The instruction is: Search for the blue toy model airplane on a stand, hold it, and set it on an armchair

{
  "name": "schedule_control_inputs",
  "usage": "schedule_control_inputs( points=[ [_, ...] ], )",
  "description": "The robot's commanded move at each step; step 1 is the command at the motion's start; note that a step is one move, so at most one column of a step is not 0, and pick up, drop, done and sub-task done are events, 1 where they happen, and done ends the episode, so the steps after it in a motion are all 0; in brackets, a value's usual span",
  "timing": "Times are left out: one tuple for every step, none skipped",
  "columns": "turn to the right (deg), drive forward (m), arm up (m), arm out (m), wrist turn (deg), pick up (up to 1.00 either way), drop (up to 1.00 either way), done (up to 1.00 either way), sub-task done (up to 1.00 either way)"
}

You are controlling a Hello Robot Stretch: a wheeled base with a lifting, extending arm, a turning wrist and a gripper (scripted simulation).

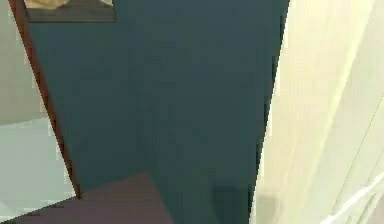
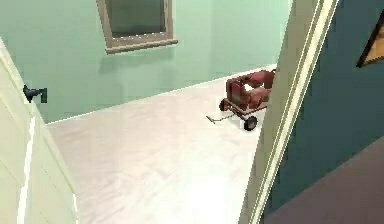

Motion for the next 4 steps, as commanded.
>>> schedule_control_inputs(
  points=[
    [-45.0,0.00,0.00,0.00,0.0,0.00,0.00,0.00,0.00],
    [-9.0,0.00,0.00,0.00,0.0,0.00,0.00,0.00,0.00],
    [0.0,1.00,0.00,0.00,0.0,0.00,0.00,0.00,0.00],
    [-6.0,0.00,0.00,0.00,0.0,0.00,0.00,0.00,0.00]
  ],
)
